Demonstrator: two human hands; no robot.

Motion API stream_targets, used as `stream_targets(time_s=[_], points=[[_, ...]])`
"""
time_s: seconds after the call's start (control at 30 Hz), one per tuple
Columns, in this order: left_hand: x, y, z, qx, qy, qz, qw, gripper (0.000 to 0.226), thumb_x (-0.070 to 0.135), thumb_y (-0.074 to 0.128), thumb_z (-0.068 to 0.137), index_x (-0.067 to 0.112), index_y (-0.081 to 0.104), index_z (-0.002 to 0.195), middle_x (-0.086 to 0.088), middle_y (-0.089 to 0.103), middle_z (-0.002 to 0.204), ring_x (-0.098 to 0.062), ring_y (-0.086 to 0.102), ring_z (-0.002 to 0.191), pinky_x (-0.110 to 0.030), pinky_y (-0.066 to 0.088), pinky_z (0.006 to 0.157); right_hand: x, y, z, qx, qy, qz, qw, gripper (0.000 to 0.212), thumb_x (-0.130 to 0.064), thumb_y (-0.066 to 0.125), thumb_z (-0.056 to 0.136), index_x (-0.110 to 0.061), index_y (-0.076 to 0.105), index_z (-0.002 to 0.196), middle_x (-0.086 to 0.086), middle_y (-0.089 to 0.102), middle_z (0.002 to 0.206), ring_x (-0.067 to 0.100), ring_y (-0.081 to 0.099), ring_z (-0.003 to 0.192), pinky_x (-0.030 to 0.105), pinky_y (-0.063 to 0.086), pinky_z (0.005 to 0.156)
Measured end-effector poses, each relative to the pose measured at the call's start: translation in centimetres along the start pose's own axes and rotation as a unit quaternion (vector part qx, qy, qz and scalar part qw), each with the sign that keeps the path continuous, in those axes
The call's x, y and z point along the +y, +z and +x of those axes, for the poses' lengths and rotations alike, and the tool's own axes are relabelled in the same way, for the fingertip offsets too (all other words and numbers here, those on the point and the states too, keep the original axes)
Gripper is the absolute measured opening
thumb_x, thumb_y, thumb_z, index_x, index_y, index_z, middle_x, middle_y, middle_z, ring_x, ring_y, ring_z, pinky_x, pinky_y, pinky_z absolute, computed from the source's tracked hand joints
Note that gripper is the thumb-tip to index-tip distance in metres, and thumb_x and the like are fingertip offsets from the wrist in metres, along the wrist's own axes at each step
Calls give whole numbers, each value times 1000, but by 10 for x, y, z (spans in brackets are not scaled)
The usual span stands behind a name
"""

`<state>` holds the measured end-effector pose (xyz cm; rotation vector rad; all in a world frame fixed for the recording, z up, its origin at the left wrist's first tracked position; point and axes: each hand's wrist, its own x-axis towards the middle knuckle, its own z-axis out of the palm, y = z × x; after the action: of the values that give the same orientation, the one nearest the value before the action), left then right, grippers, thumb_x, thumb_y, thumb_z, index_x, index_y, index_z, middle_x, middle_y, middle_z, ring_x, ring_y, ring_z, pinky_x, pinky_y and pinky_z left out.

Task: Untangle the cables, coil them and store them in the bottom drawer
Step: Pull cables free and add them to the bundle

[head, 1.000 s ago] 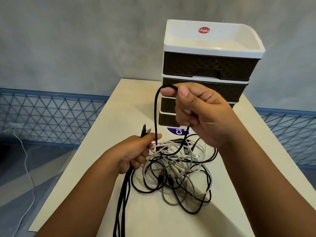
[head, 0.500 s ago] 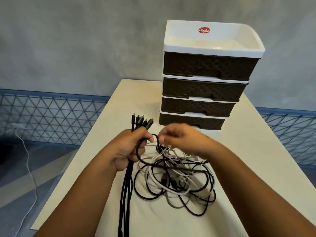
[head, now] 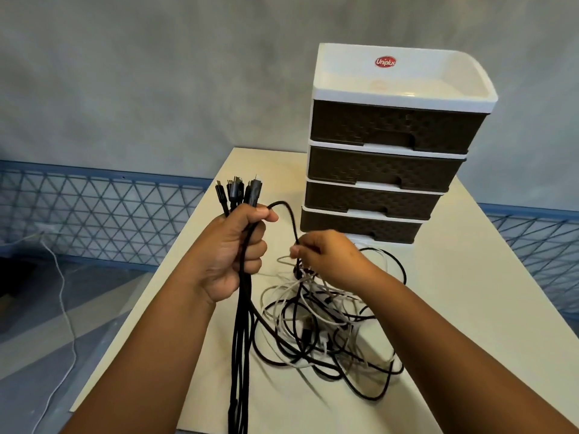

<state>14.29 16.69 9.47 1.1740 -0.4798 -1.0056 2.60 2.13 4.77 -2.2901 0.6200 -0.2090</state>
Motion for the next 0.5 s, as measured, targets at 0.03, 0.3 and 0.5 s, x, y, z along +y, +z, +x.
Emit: stream_targets(time_s=[0.03,0.3,0.5], points=[[0,-1,0,2,2,-1,1000,26,22,50,93,18,63,70,8,21,50,-4,16,37,-13,12,38,-3,-4,2,28,-2,16,999,20,-32,55,99,-24,65,83,-7,61,66,7,54,57,24,42,56],[-7,-4,4,17,-87,-19,996,55,61,46,91,10,67,94,9,19,49,-2,13,36,-14,9,35,-39,-54,-3,150,-91,227,958,25,-20,45,104,-3,63,96,6,66,73,24,66,71,34,51,66],[-16,6,10,4,-176,39,984,62,64,50,88,6,69,98,9,20,51,-2,13,38,-16,9,35,-72,-66,-20,150,-218,361,894,24,-15,43,104,-2,63,106,18,70,91,31,69,91,47,53,86]])
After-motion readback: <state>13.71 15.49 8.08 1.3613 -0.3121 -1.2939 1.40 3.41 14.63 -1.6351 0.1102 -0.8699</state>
